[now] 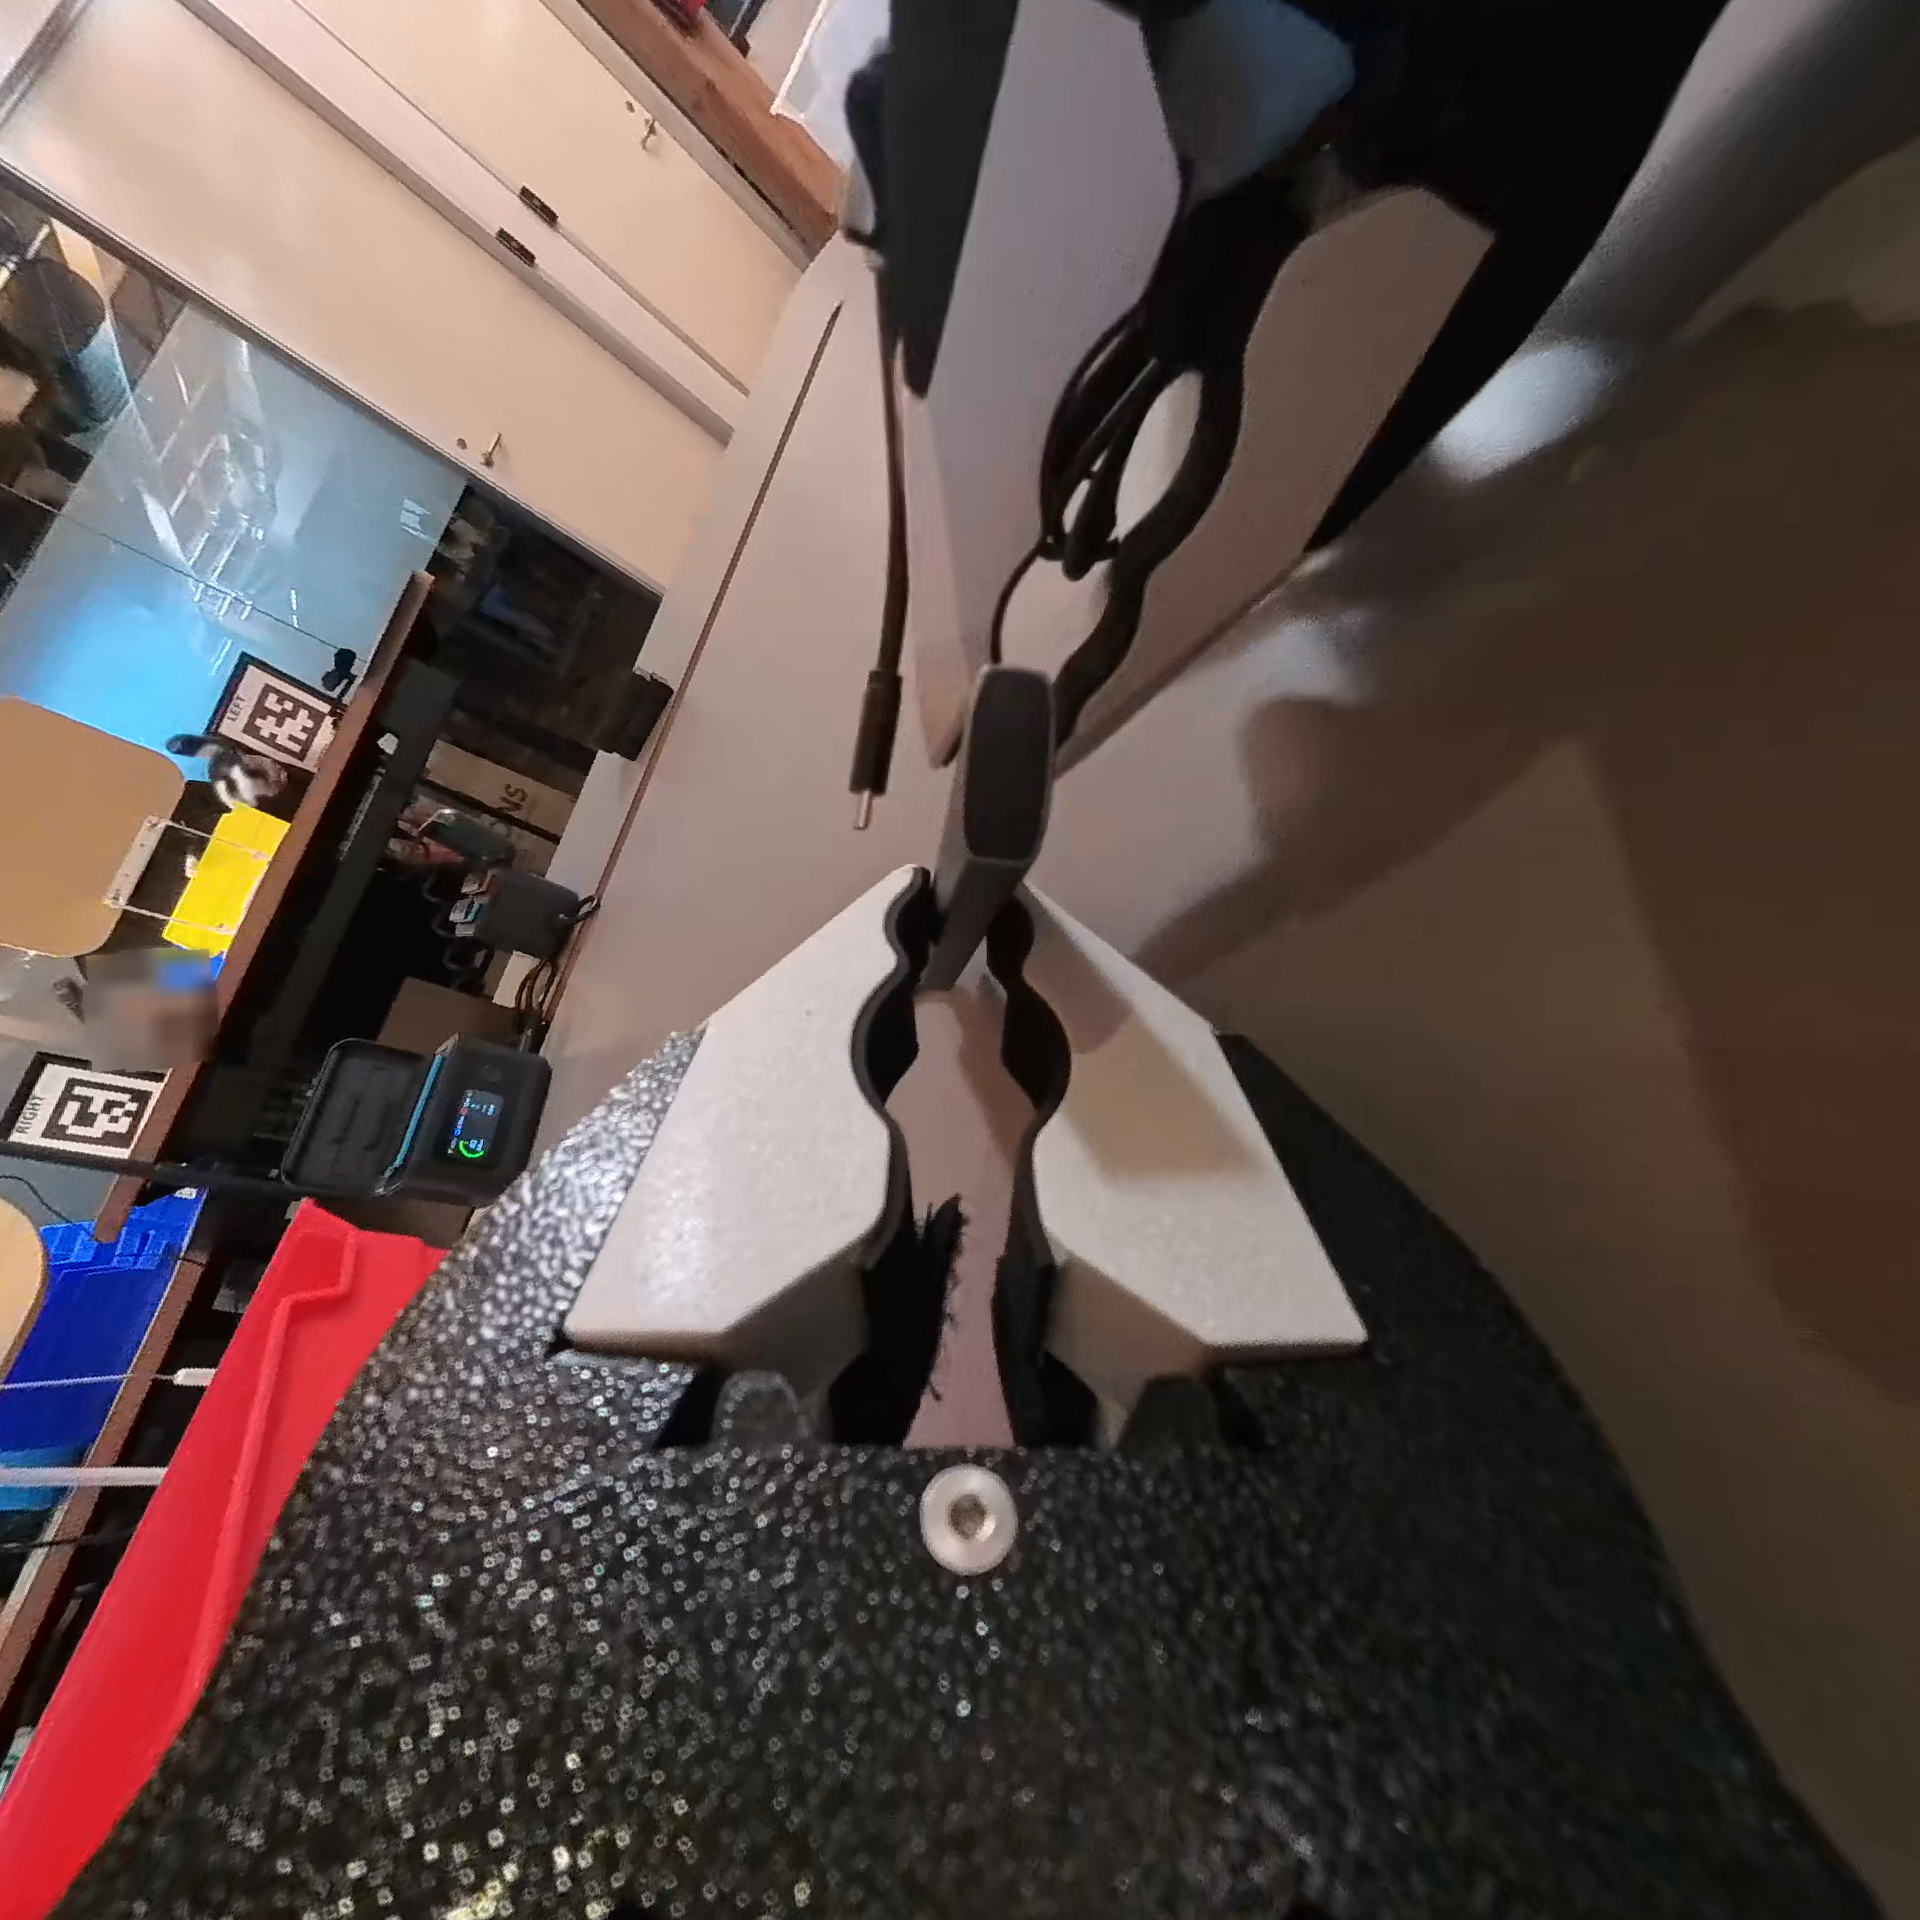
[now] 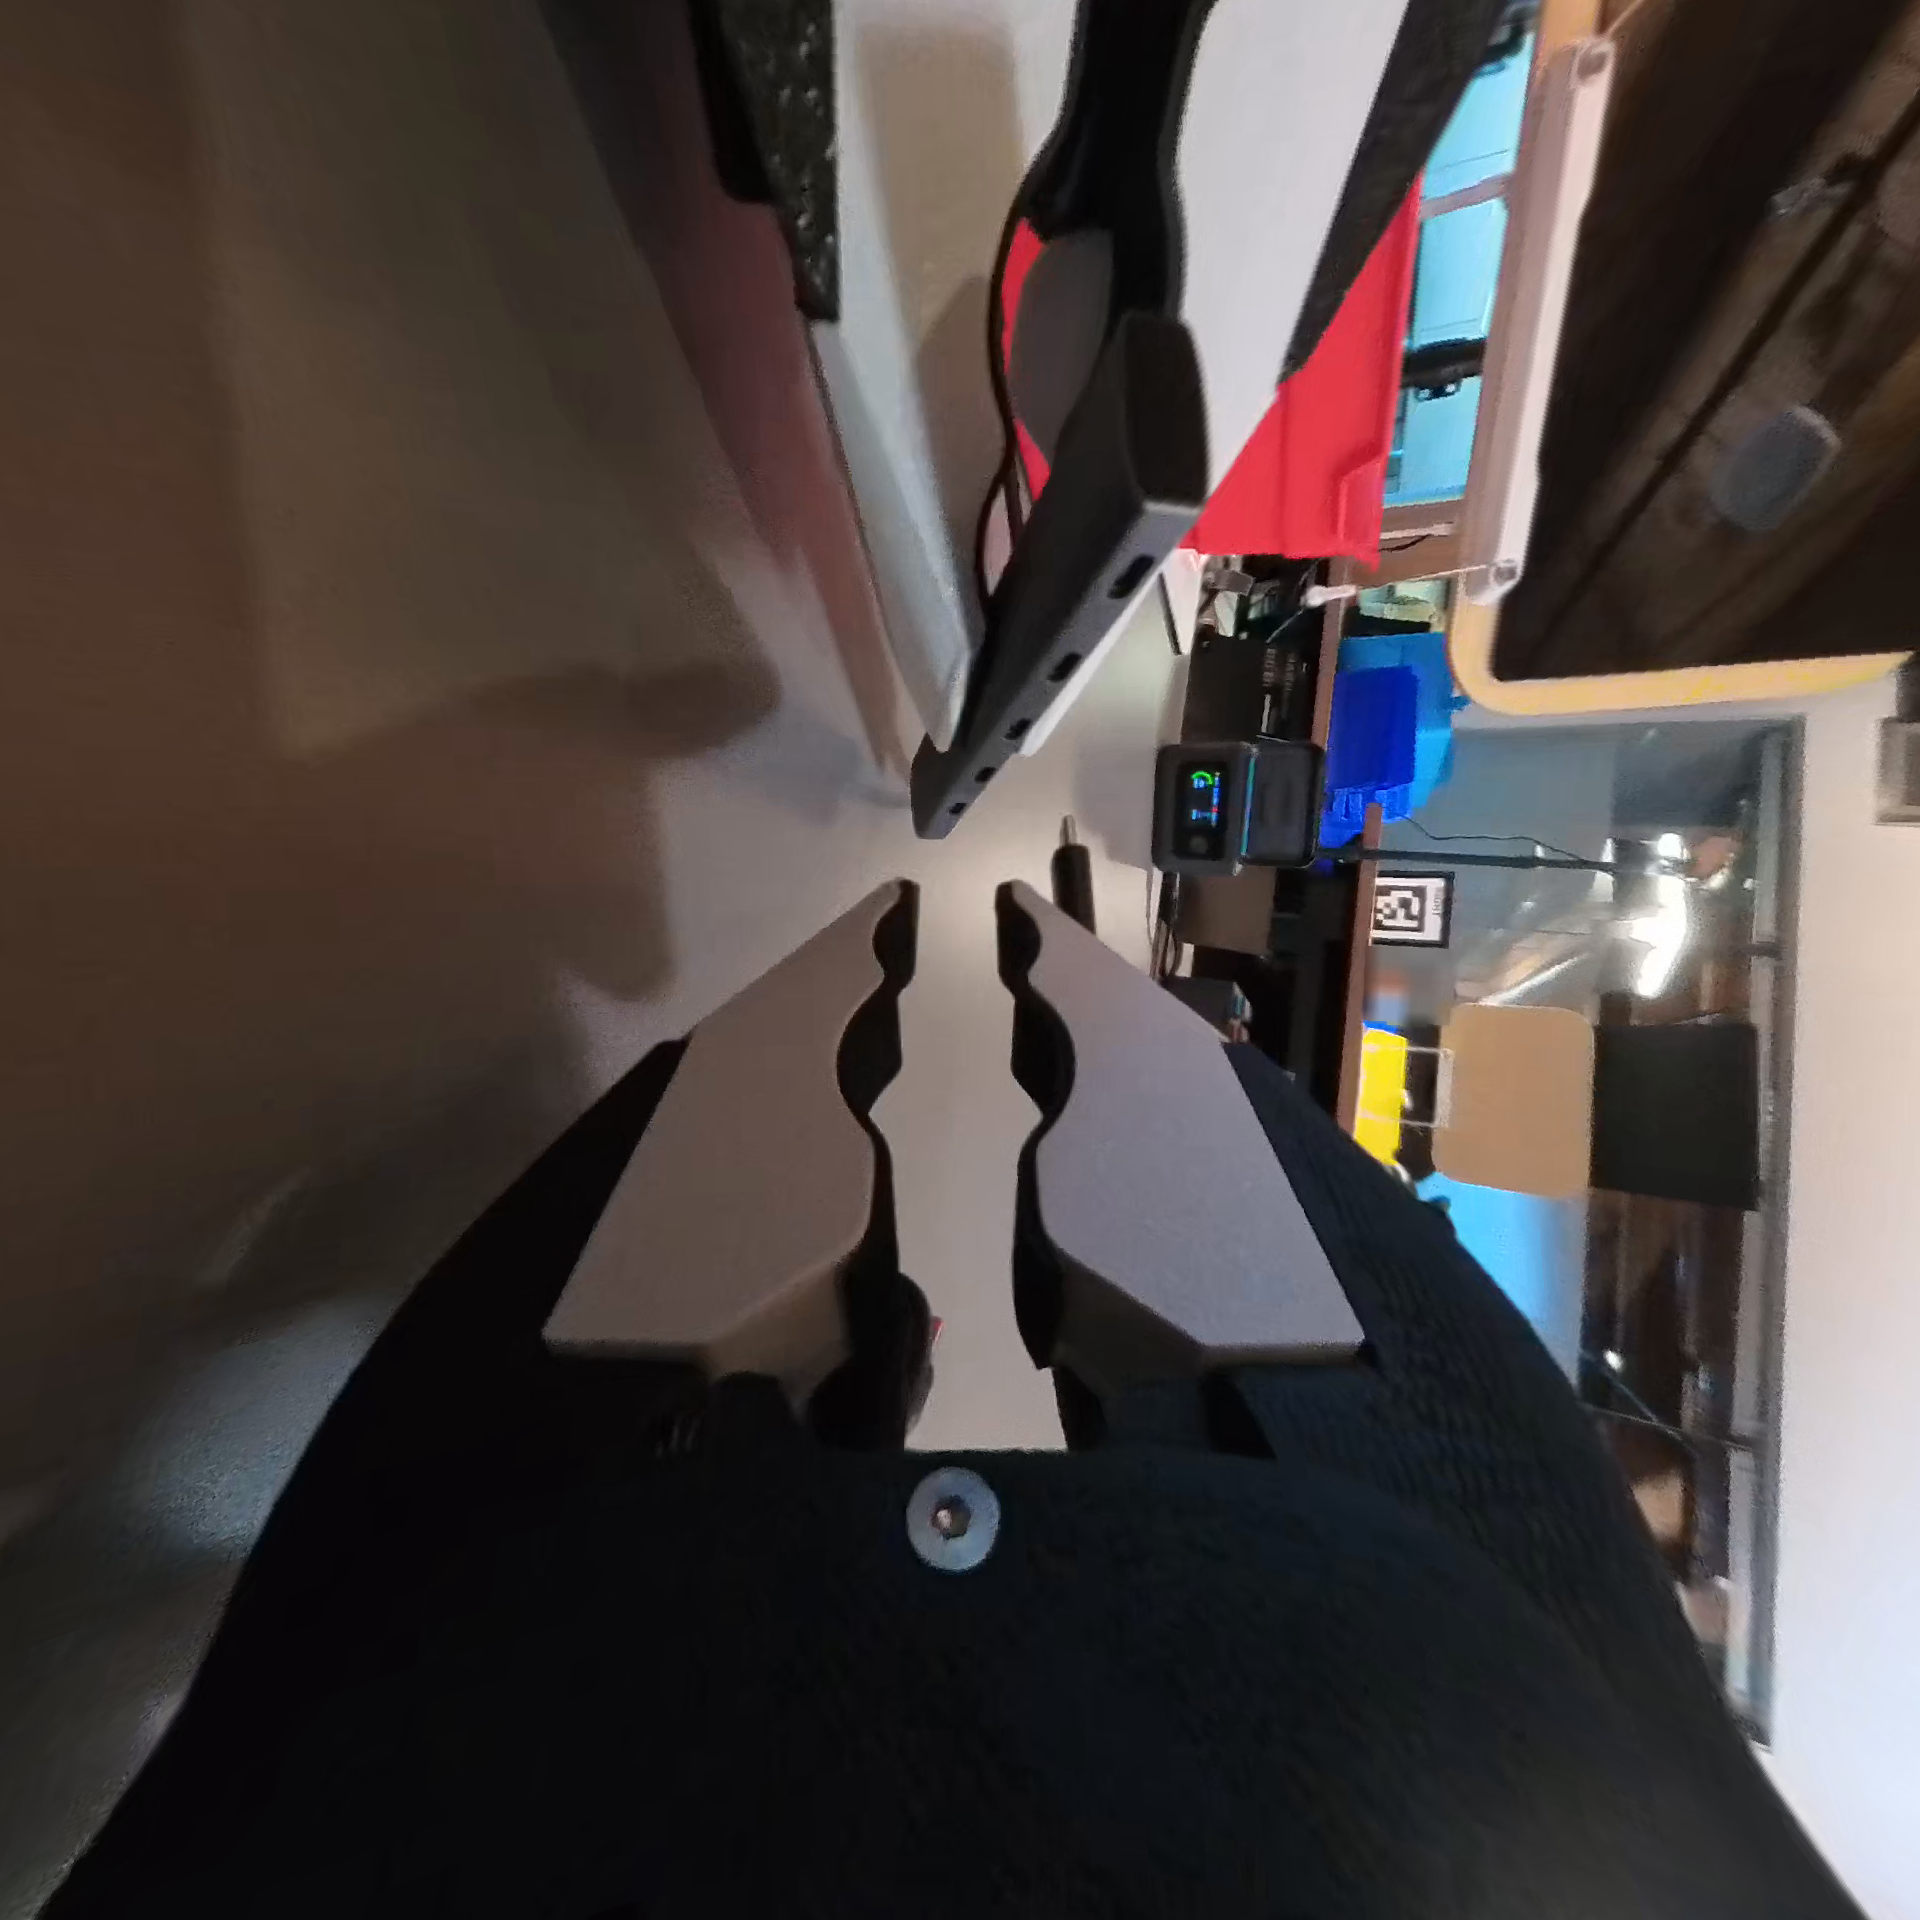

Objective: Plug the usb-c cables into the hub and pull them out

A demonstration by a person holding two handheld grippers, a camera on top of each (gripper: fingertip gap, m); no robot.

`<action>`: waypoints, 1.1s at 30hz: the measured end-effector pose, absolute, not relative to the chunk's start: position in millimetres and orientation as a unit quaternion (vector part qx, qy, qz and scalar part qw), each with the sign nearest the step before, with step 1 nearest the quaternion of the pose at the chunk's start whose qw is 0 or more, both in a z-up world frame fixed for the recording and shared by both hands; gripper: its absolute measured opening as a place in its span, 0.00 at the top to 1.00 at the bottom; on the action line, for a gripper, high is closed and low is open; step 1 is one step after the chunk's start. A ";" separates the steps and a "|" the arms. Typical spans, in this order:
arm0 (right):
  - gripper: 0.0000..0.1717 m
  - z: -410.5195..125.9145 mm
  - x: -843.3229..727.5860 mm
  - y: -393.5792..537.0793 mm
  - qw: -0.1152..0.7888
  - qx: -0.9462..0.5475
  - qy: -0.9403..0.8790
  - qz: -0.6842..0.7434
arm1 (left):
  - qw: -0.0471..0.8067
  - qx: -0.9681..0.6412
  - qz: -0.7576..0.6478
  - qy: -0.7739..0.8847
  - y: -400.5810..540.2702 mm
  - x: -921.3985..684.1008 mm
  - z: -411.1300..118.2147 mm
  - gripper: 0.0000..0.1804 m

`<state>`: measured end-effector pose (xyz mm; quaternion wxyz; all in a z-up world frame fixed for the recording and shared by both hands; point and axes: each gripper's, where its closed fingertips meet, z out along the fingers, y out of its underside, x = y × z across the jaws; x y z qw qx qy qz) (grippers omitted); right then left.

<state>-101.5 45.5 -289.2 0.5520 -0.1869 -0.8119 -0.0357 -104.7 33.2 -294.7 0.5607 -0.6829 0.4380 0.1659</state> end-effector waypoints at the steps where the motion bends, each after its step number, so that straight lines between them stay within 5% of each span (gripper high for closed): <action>1: 0.93 -289.7 -101.9 45.7 0.553 -0.188 -0.811 -0.036 | 0.561 -0.683 0.166 0.437 33.3 -104.8 -294.5 0.95; 5: 1.00 -286.4 -100.0 41.1 0.556 -0.206 -0.806 -0.009 | 0.566 -0.684 0.165 0.429 34.5 -104.8 -293.4 0.95; 10: 0.97 -283.5 -90.7 22.0 0.524 -0.246 -0.814 0.053 | 0.569 -0.681 0.173 0.427 35.9 -105.6 -292.1 0.95; 17: 0.91 -230.9 -53.9 -30.5 0.346 -0.362 -0.795 0.343 | 0.579 -0.686 0.151 0.414 34.8 -107.4 -289.4 0.95; 20: 0.88 -189.4 -57.0 -10.1 0.346 -0.429 -0.712 0.435 | 0.581 -0.689 0.141 0.409 34.8 -107.6 -289.2 0.95; 26: 0.76 -254.7 -77.9 37.5 0.329 -0.546 -0.721 0.270 | 0.576 -0.691 0.138 0.414 35.5 -105.5 -291.2 0.95; 33: 0.99 -292.3 -88.8 40.1 0.267 -0.563 -0.741 0.250 | 0.582 -0.676 0.146 0.427 33.3 -104.4 -287.3 0.95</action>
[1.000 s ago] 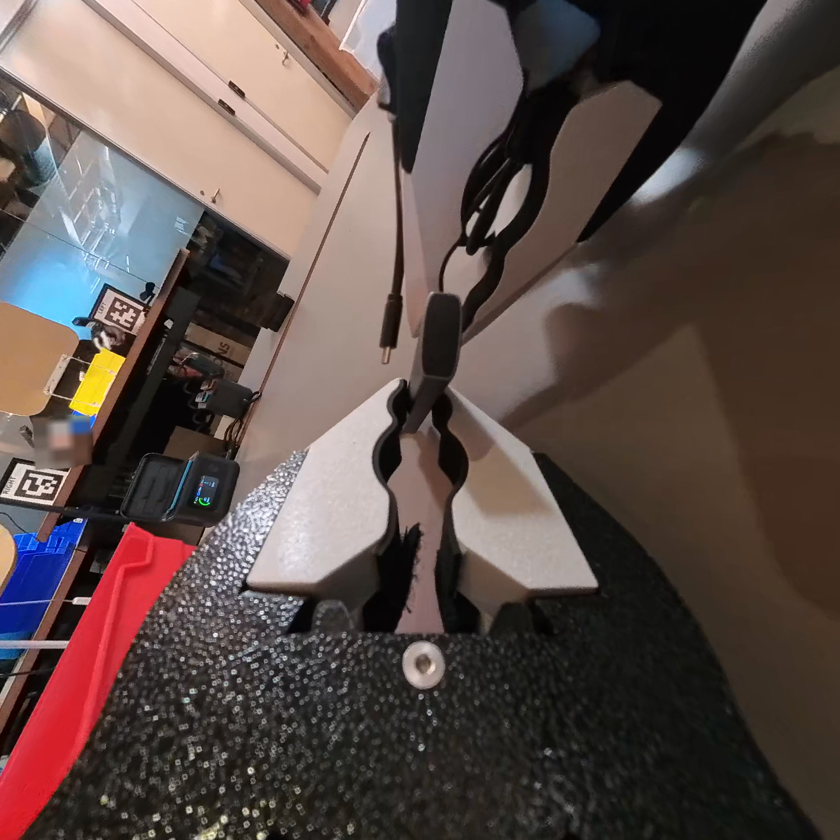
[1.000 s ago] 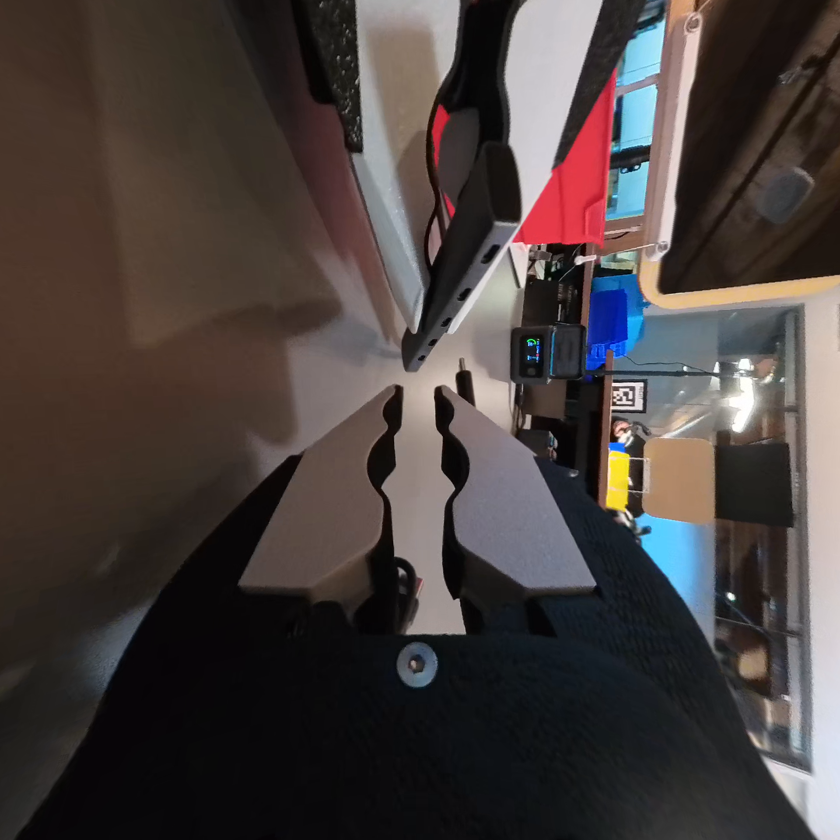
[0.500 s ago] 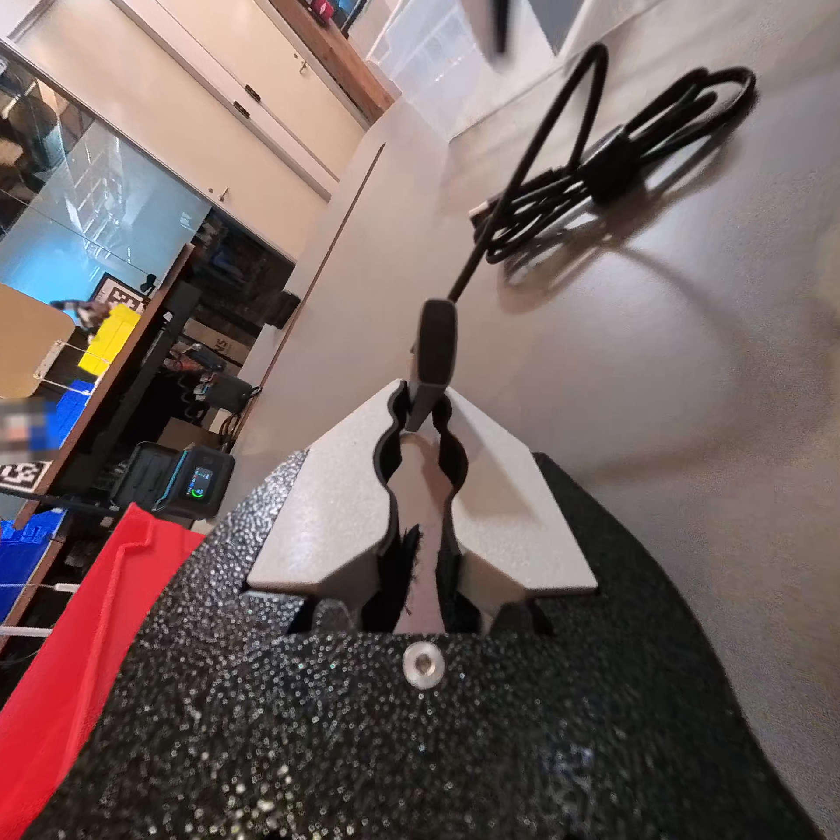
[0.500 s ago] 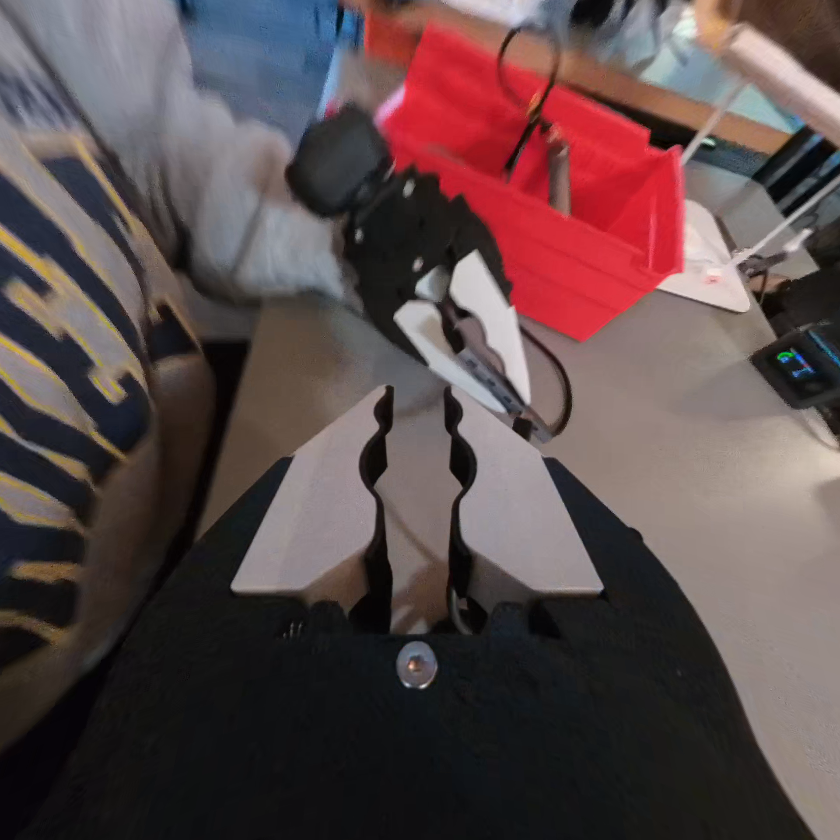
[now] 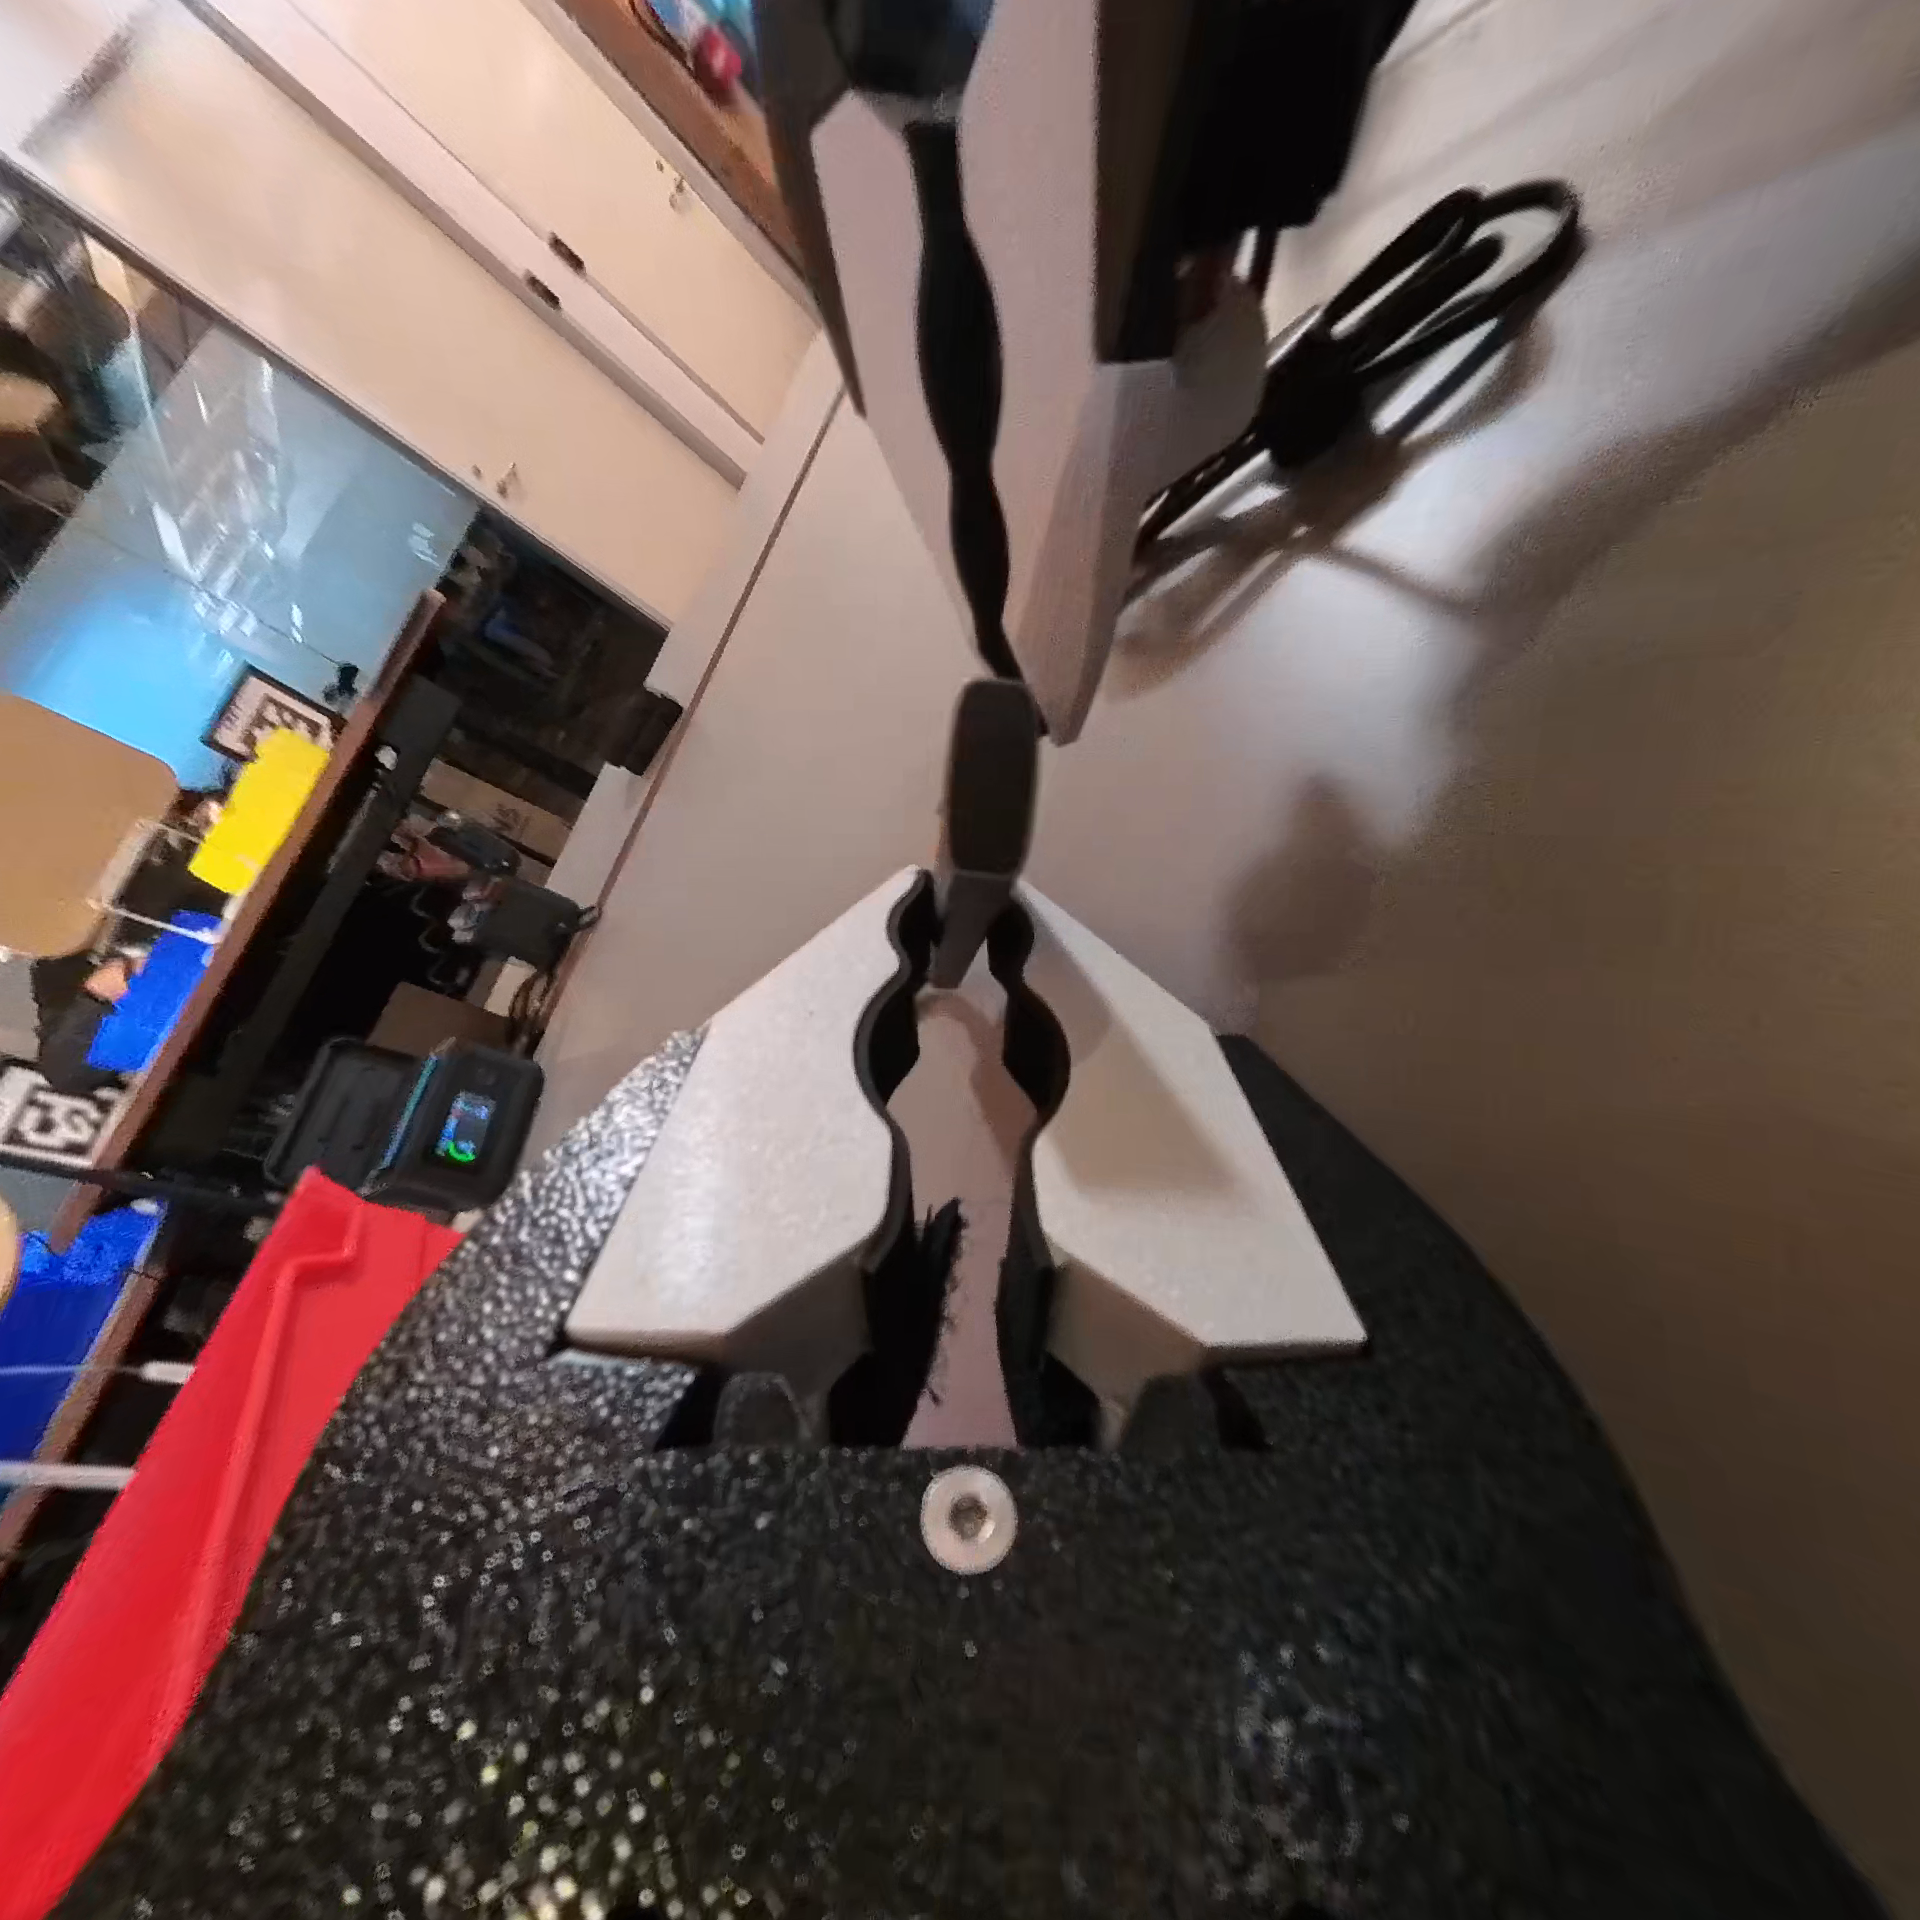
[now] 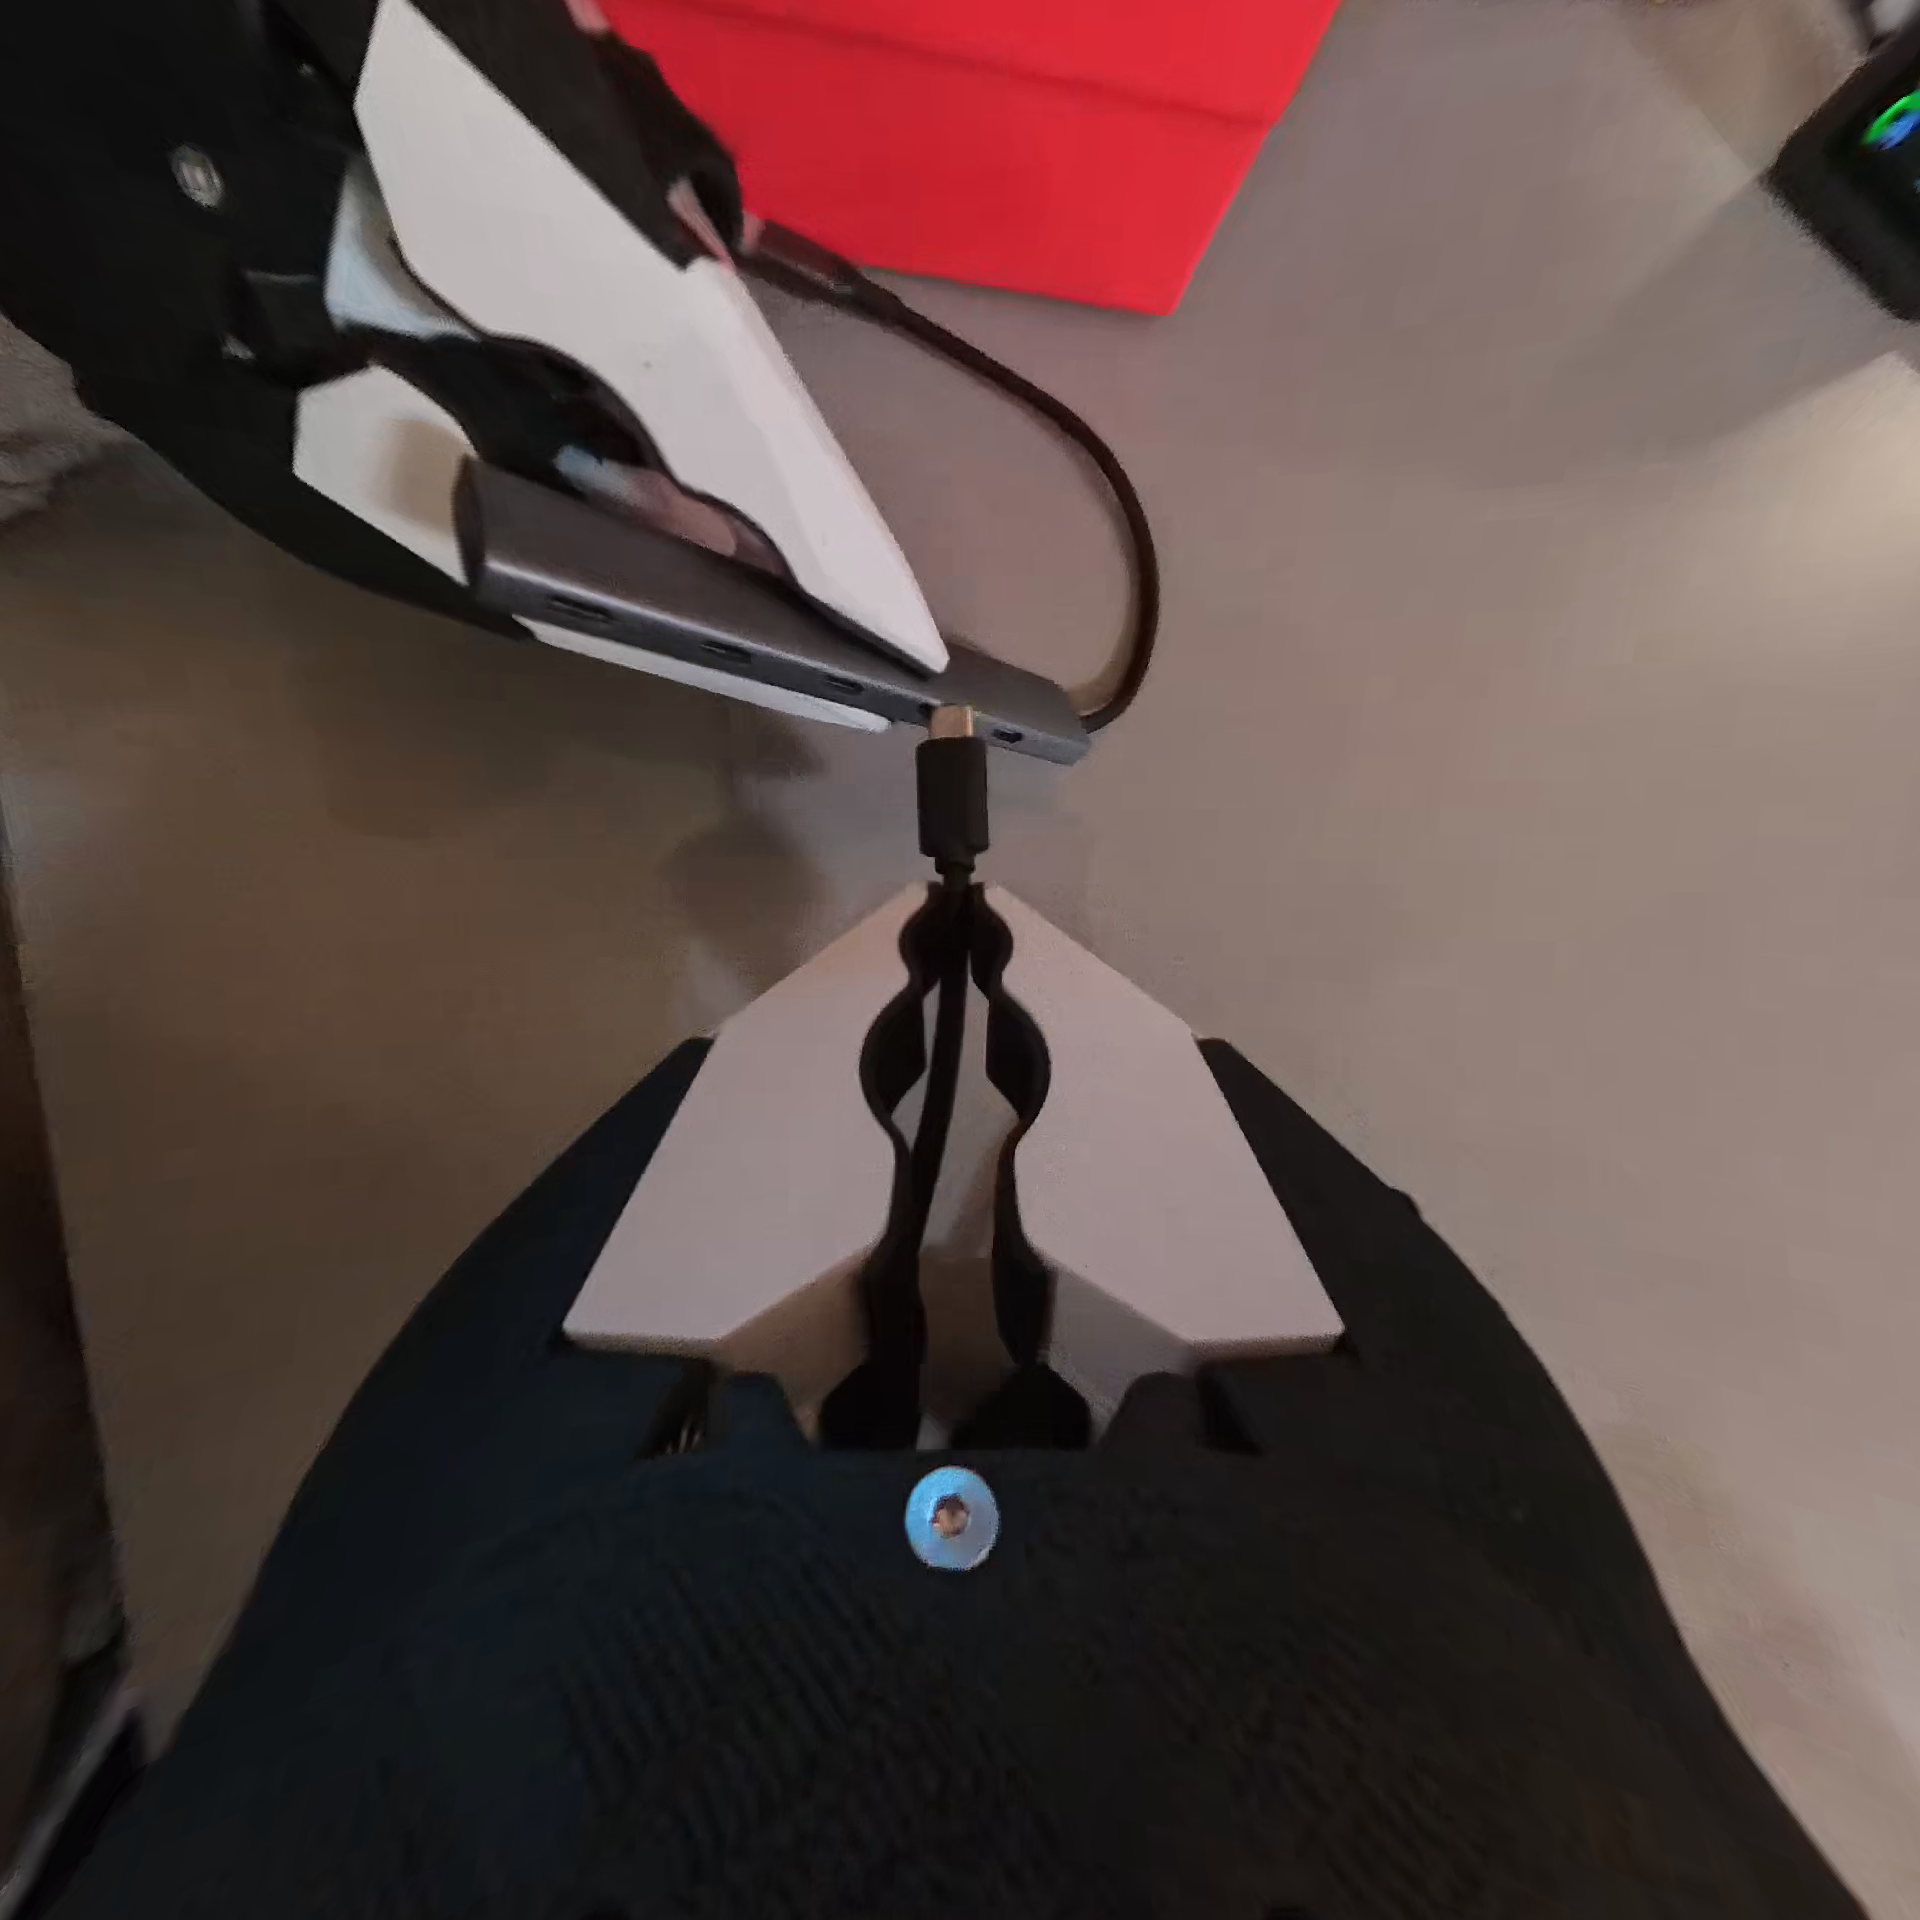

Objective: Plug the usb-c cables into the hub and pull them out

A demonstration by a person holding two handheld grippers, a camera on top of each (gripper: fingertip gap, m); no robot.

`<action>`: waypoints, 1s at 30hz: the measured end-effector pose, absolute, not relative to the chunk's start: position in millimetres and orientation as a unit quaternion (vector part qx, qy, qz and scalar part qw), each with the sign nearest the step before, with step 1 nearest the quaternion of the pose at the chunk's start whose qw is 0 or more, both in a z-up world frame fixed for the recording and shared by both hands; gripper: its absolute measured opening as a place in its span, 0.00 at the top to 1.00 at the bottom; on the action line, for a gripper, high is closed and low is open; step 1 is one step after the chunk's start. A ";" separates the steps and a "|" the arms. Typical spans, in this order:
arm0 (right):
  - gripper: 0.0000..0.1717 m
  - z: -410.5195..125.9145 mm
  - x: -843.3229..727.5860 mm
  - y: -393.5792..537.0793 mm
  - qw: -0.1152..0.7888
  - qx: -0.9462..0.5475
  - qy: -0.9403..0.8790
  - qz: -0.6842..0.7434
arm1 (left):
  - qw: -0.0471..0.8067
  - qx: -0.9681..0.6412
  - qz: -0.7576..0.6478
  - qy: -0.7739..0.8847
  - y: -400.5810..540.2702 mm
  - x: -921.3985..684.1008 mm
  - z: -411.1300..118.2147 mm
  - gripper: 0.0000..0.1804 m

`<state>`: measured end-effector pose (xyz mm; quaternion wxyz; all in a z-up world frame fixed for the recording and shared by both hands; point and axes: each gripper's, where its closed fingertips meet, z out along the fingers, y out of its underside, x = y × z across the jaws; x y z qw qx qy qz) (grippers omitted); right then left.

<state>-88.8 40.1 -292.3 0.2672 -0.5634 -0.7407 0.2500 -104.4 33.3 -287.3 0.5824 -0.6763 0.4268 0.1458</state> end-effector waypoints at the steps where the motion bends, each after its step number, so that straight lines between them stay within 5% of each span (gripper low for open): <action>1: 0.99 -290.8 -86.9 36.9 0.238 -0.574 -0.734 0.276 | 0.589 -0.666 0.149 0.432 31.2 -102.5 -283.9 0.95; 12: 0.99 -258.3 -58.3 12.5 -0.004 -0.636 -0.620 0.460 | 0.637 -0.533 0.282 0.480 17.1 -88.8 -245.7 0.95; 30: 0.99 -262.4 -58.5 10.0 0.000 -0.627 -0.672 0.393 | 0.634 -0.519 0.277 0.502 16.5 -78.8 -244.7 0.96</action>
